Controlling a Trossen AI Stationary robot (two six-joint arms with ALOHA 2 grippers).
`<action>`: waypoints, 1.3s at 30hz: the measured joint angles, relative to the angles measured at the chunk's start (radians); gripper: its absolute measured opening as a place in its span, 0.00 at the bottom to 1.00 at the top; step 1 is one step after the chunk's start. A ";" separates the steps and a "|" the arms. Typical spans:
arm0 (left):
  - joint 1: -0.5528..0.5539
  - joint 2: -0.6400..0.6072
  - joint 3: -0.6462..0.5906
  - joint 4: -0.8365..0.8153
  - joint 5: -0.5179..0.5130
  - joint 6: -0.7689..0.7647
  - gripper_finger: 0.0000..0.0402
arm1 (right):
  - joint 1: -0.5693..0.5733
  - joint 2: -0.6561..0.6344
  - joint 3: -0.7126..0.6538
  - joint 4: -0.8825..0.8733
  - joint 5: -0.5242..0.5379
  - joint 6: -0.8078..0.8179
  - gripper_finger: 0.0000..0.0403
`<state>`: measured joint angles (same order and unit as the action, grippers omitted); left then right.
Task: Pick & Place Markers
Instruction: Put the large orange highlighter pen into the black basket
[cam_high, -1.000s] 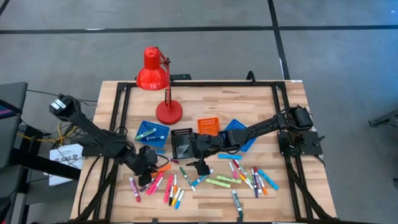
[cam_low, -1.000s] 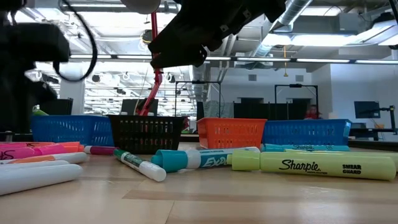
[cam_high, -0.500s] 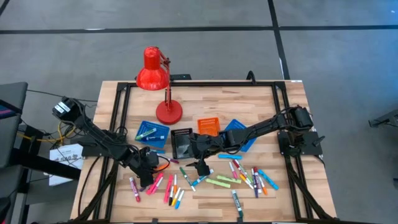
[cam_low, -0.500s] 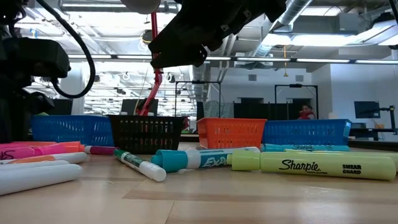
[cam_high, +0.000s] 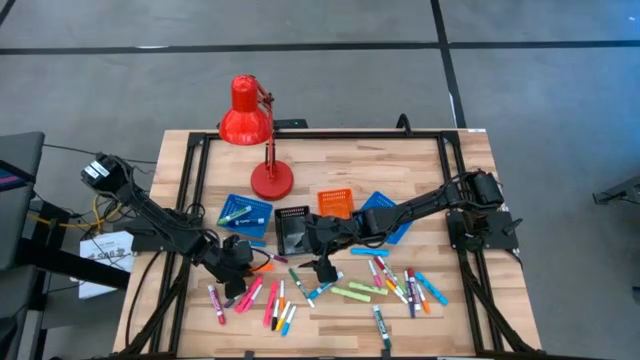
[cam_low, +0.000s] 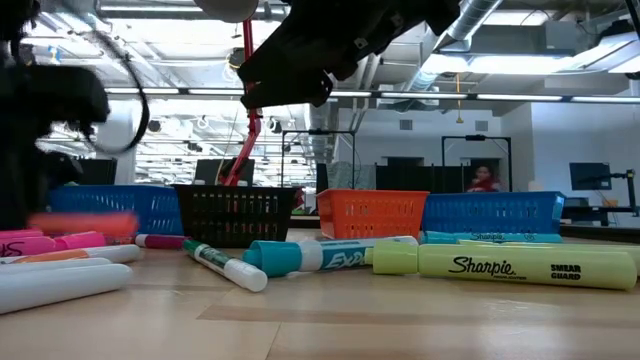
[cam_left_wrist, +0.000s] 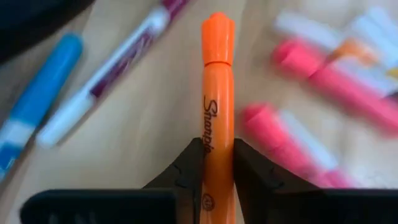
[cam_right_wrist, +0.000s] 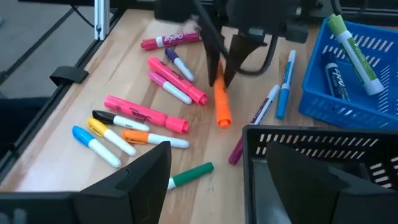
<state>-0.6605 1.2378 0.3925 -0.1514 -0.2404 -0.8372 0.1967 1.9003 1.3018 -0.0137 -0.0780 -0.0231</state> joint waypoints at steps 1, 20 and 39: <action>0.000 -0.016 0.007 0.009 -0.014 0.000 0.17 | 0.000 0.000 0.000 0.000 0.000 0.015 0.63; 0.322 -0.094 0.119 0.128 -0.219 0.560 0.18 | 0.044 0.000 0.000 -0.131 -0.001 0.102 0.63; 0.507 0.060 0.119 0.233 -0.005 1.440 0.19 | 0.033 0.000 0.000 -0.174 0.000 0.094 0.63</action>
<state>-0.1534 1.2981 0.5114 0.0819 -0.2449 0.6025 0.2294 1.9007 1.3022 -0.1875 -0.0784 0.0711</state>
